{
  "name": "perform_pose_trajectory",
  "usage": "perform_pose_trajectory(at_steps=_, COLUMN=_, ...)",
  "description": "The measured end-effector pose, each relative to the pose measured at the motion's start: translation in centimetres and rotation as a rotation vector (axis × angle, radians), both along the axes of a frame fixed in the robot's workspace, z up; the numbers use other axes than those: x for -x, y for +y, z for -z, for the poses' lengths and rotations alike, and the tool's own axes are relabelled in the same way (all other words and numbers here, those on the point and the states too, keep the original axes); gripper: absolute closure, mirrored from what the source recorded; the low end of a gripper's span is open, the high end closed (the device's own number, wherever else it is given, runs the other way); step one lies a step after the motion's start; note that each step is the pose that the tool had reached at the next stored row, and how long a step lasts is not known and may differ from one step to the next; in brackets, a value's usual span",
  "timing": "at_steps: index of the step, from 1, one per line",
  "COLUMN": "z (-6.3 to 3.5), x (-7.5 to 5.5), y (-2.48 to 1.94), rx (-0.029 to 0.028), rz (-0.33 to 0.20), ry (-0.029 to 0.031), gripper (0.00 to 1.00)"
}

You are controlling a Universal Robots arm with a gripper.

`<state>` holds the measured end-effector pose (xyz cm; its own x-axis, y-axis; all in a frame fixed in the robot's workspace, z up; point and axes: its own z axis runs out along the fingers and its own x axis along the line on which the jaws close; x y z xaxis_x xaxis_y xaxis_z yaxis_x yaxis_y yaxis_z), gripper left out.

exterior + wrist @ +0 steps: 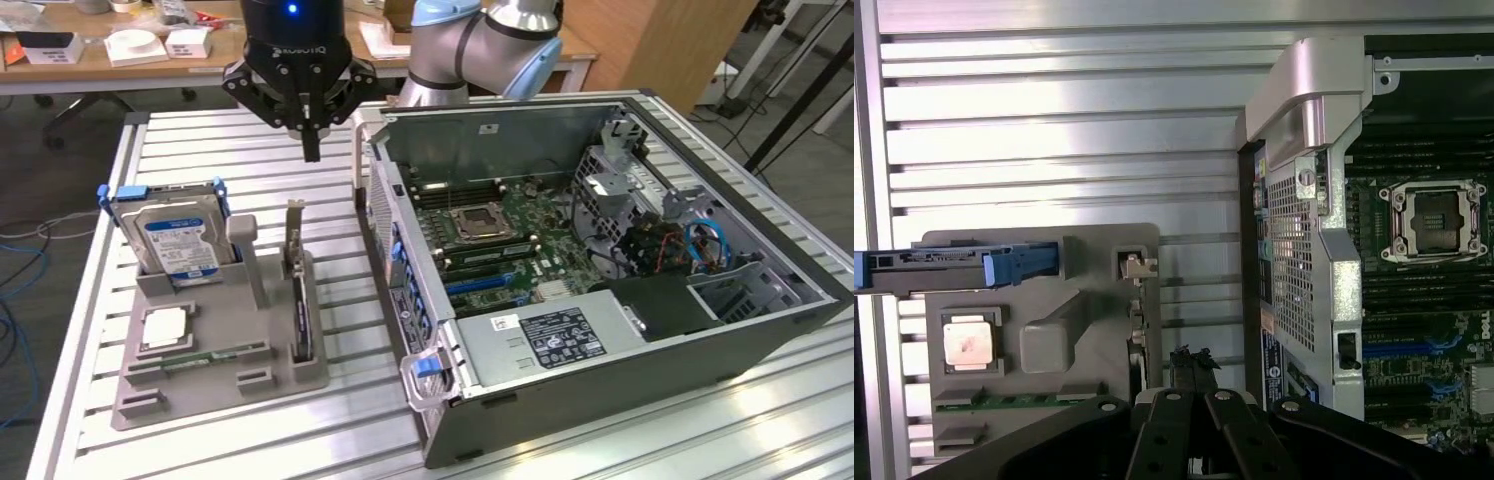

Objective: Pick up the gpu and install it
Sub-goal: 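Pick up the gpu and move the gpu toward the slot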

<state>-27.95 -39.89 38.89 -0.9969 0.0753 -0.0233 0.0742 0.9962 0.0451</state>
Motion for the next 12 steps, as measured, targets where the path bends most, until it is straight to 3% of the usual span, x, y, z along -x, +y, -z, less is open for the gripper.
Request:
perform_pose_trajectory(at_steps=8, z=0.0, x=0.0, y=0.0, rx=0.0, rz=0.0, ry=0.0, gripper=0.89)
perform_pose_trajectory(at_steps=10, z=0.0, x=0.0, y=0.0, rx=0.0, rz=0.0, ry=0.0, gripper=0.83)
perform_pose_trajectory(at_steps=12, z=0.0, x=0.0, y=0.0, rx=0.0, rz=0.0, ry=0.0, gripper=0.71)
